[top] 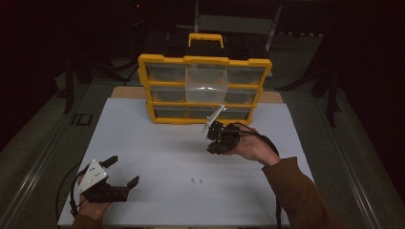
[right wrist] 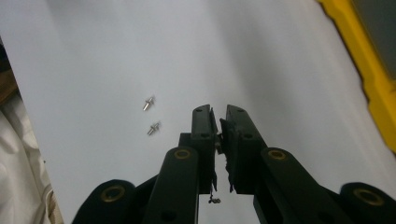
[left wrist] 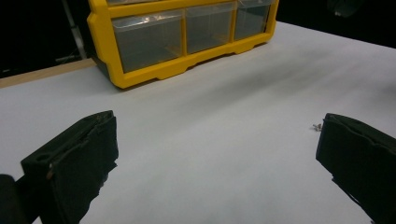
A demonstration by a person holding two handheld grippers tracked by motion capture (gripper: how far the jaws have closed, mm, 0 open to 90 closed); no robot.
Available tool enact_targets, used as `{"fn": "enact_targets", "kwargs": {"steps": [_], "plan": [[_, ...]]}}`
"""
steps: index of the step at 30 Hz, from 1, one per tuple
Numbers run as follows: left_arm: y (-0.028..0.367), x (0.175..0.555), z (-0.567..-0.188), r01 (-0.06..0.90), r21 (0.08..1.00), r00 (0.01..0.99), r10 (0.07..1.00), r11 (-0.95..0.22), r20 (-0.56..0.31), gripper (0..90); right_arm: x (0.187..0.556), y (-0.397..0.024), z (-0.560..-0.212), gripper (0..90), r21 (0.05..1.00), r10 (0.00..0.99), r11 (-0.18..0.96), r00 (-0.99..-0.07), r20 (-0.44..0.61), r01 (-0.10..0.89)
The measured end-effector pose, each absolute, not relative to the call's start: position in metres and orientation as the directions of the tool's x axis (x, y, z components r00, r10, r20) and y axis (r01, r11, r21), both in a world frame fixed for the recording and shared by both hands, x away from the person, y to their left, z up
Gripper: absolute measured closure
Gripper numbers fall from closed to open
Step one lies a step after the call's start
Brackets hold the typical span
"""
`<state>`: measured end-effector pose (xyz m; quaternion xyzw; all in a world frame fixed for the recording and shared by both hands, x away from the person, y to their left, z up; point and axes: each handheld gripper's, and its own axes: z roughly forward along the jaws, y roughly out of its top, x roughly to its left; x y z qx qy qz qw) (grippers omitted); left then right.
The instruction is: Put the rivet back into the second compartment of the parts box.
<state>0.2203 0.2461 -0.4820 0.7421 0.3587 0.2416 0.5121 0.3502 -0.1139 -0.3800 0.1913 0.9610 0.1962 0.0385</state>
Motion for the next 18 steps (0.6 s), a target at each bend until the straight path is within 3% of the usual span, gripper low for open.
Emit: {"fn": "enact_targets", "kwargs": {"steps": [18], "plan": [[0.246,0.220,-0.482,0.285,0.933,0.628,0.778,-0.221,-0.008,0.0,0.359,-0.112,-0.342,82.4,0.426,0.381,0.841,-0.924,-0.027,0.334]]}}
